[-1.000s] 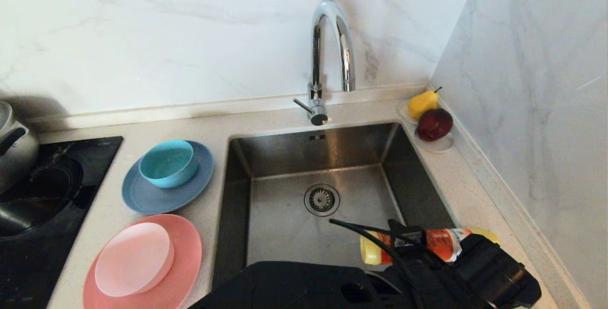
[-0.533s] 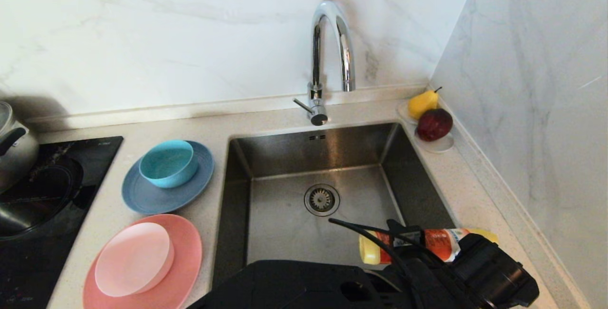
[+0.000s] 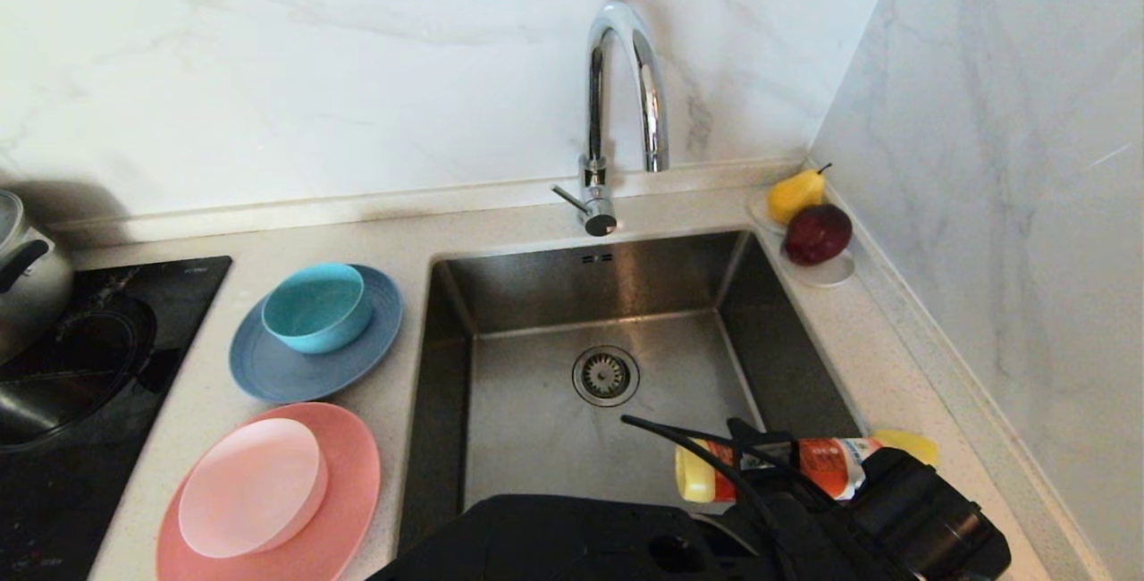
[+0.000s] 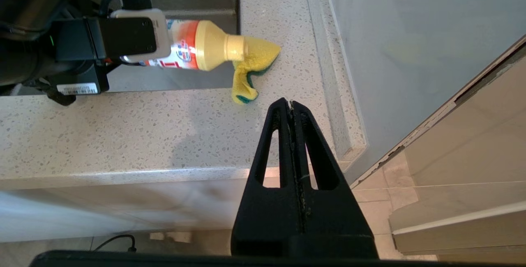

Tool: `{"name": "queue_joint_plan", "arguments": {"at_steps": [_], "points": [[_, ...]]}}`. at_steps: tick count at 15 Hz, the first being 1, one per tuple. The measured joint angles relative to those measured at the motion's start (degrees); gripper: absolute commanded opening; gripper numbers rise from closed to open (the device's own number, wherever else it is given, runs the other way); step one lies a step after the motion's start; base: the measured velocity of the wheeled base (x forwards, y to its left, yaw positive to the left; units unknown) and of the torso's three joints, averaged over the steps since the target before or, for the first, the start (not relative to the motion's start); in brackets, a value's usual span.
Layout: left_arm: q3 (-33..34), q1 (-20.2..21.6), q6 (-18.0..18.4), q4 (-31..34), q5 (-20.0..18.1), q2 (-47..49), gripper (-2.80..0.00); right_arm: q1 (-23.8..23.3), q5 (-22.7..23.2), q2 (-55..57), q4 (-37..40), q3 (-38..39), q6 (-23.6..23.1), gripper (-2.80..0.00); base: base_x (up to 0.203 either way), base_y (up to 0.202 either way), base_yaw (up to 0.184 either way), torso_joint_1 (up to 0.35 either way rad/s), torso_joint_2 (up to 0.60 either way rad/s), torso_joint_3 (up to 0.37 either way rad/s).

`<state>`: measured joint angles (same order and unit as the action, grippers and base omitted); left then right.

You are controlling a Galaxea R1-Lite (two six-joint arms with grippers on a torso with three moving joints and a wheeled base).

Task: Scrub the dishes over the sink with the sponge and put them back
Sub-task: Squeeze it onto the sponge, then place the dish soap on the table

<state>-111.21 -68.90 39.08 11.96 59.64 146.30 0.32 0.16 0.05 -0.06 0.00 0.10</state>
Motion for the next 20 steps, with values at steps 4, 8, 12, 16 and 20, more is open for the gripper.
{"name": "queue_joint_plan", "arguments": {"at_steps": [4, 8, 12, 16, 20], "points": [[0.09, -0.02, -0.09, 0.0, 0.04, 0.26, -2.8, 0.01, 0.0, 0.0, -0.03, 0.0, -0.02, -2.8, 0.0, 0.0, 0.0, 0.0, 0.0, 0.0], [0.11, 0.0, -0.13, 0.0, 1.02, 0.34, -2.8, 0.01, 0.0, 0.0, 0.01, 0.0, 0.0, -2.8, 0.0, 0.0, 0.0, 0.0, 0.0, 0.0], [0.11, 0.0, -0.56, -0.28, 1.08, 0.39, -2.8, 0.01, 0.0, 0.0, -0.02, 0.0, 0.0, -2.8, 0.0, 0.0, 0.0, 0.0, 0.0, 0.0], [0.02, -0.02, -3.63, -2.26, -1.38, -0.29, -2.8, 0.01, 0.01, 0.0, -0.02, 0.0, 0.0, -2.8, 0.0, 0.0, 0.0, 0.0, 0.0, 0.0], [0.02, 0.02, -6.37, -4.81, -7.46, -3.13, -2.8, 0.01, 0.0, 0.0, 0.01, 0.0, -0.01, -2.8, 0.0, 0.0, 0.0, 0.0, 0.0, 0.0]]}}
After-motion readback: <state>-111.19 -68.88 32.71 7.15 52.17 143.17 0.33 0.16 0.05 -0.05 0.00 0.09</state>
